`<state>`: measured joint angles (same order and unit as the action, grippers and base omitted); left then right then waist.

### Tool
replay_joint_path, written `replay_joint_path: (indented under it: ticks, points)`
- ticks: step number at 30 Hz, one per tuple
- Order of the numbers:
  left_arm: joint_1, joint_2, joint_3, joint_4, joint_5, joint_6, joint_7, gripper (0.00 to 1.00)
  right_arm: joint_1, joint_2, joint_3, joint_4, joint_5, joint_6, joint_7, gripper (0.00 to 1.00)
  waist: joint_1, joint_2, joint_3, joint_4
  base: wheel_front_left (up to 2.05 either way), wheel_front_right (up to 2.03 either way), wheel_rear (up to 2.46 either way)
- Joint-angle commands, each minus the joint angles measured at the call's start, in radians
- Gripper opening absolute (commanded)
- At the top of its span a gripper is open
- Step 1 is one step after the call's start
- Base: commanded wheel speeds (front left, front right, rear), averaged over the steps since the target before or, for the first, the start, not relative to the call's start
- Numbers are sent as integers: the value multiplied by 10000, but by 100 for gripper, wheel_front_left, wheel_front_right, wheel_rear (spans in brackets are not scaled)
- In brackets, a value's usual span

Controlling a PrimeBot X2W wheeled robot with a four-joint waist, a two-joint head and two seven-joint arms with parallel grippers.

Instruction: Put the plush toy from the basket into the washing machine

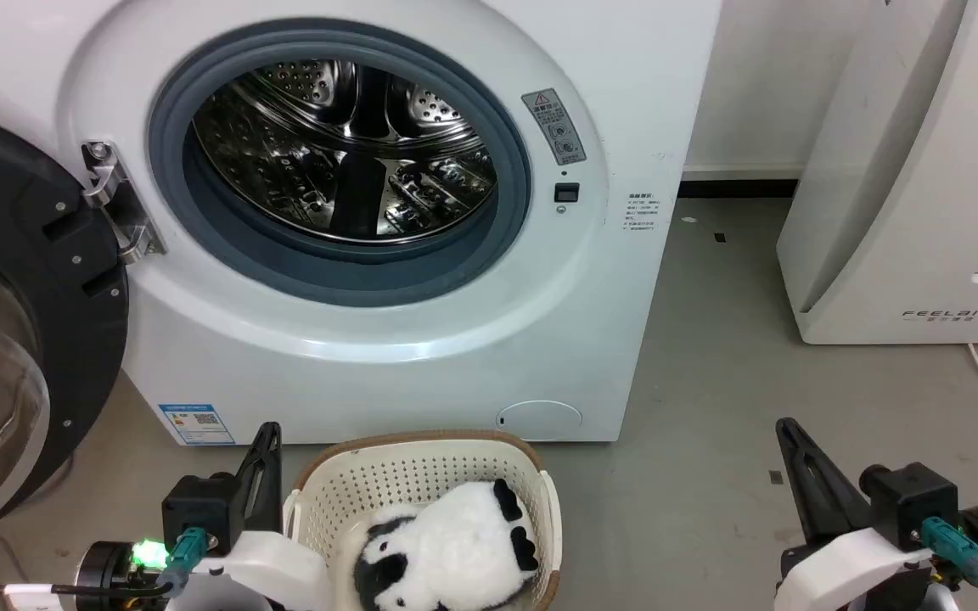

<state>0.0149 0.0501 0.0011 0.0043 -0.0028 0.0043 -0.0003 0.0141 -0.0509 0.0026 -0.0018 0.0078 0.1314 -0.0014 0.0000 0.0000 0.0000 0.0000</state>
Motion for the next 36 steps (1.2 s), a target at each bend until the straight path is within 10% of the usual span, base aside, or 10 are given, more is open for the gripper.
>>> replay_joint_path:
  ticks: [1,26,27,36]
  points:
    - [-149,1,-11,-43,28,-43,3,0,-141,7,-26,18,-78,-7,14,0,0,0,0,0,0,0,0]
    - [-149,1,-11,-43,28,-43,3,0,-141,7,-26,18,-78,-7,14,0,0,0,0,0,0,0,0]
    - [3,0,-2,2,-2,2,0,100,2,0,2,-2,6,2,-2,100,0,0,0,0,0,0,0]
    - [-58,0,-100,7,-82,176,-160,100,1,0,-133,-94,298,1,-161,100,0,0,46,-3,0,0,0]
